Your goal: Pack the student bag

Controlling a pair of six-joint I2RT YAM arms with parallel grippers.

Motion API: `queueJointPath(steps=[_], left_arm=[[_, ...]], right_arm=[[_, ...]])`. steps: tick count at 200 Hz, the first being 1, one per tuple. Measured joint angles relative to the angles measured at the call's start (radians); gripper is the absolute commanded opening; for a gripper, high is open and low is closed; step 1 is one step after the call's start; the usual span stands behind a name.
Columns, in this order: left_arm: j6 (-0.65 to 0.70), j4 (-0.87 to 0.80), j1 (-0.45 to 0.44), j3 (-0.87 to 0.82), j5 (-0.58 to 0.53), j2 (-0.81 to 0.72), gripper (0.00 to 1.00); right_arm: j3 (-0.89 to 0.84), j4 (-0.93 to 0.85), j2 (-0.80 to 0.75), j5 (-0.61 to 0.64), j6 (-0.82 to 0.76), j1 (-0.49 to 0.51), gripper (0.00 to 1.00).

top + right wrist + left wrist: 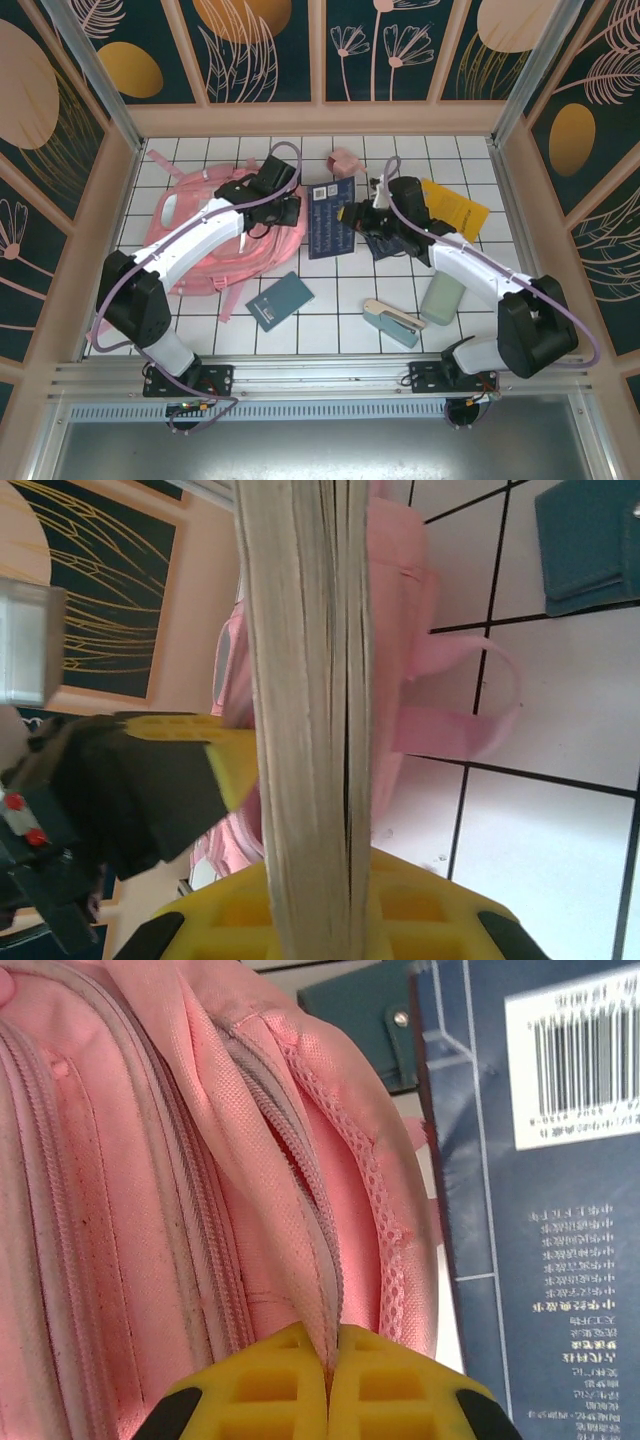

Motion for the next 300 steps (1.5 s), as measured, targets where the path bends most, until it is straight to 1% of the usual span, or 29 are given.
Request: queueJointPath(steps=[19,52,76,93,114,131,161,222,287,300], left_arm=[[-0.011,0.021,0.000,-0.027,0.040,0.016,0.05],[-0.031,0.063,0.000,-0.071,0.090,0.055,0.08],[-0.042,0.088,0.000,-0.093,0.110,0.057,0.10],[-0.051,0.107,0.000,-0.111,0.117,0.057,0.11],[-0.063,0.113,0.002,-0.133,0.119,0.061,0.16],[-0.068,0.122,0.002,-0.136,0.127,0.063,0.19],[-0.068,0.135,0.002,-0.136,0.130,0.063,0.19],[-0.067,0.135,0.002,-0.136,0.125,0.063,0.19],[-0.066,0.134,0.002,-0.136,0.122,0.061,0.22],[-0.066,0.134,0.002,-0.138,0.122,0.058,0.25]], right_arm=[[0.002,0.002,0.016,0.000,0.000,0.001,0.00],[0.002,0.001,0.068,0.004,0.000,0.005,0.00],[0.005,0.000,0.136,0.013,0.008,0.008,0.00],[0.048,-0.032,0.208,0.025,0.024,0.011,0.00],[0.130,-0.071,0.307,0.044,0.029,0.014,0.00],[0.157,-0.080,0.349,0.077,0.031,0.029,0.00],[0.159,-0.082,0.357,0.117,0.031,0.050,0.00],[0.155,-0.083,0.357,0.137,0.030,0.055,0.00],[0.153,-0.083,0.357,0.144,0.029,0.057,0.00],[0.153,-0.083,0.357,0.144,0.028,0.057,0.00]])
